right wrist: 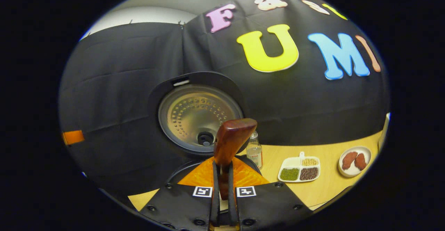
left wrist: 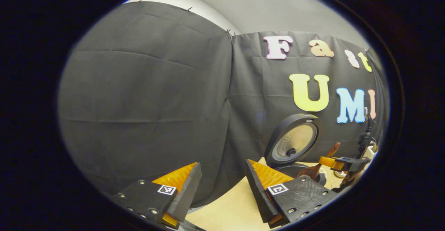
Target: Close the left gripper, press the button to open the rice cooker; take a wooden spoon from the chopstick holder with the right hand, scoop a spoonful of rice and pour it into the rice cooker, then put the wooden spoon back into the chopstick holder.
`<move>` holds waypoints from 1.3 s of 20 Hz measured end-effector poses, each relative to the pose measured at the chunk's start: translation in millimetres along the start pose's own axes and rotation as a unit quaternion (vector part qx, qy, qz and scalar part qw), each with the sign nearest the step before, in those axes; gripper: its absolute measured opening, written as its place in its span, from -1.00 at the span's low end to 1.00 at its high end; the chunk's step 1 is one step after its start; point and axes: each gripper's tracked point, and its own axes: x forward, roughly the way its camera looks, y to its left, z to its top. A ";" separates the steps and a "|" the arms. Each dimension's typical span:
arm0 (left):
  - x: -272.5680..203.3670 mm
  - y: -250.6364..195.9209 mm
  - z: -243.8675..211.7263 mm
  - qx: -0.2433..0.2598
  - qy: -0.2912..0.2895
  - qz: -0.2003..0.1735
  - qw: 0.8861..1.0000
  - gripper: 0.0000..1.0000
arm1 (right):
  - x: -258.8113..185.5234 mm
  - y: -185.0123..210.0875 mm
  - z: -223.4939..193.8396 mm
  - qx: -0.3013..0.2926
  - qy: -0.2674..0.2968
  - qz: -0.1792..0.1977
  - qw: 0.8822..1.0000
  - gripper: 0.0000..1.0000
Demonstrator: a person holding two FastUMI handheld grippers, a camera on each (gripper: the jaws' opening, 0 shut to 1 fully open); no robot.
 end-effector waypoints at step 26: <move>-13.0 -37.0 15.1 -0.012 -0.020 -0.036 0.999 0.58 | -48.0 -16.0 56.0 0.029 -0.030 0.001 0.999 -0.77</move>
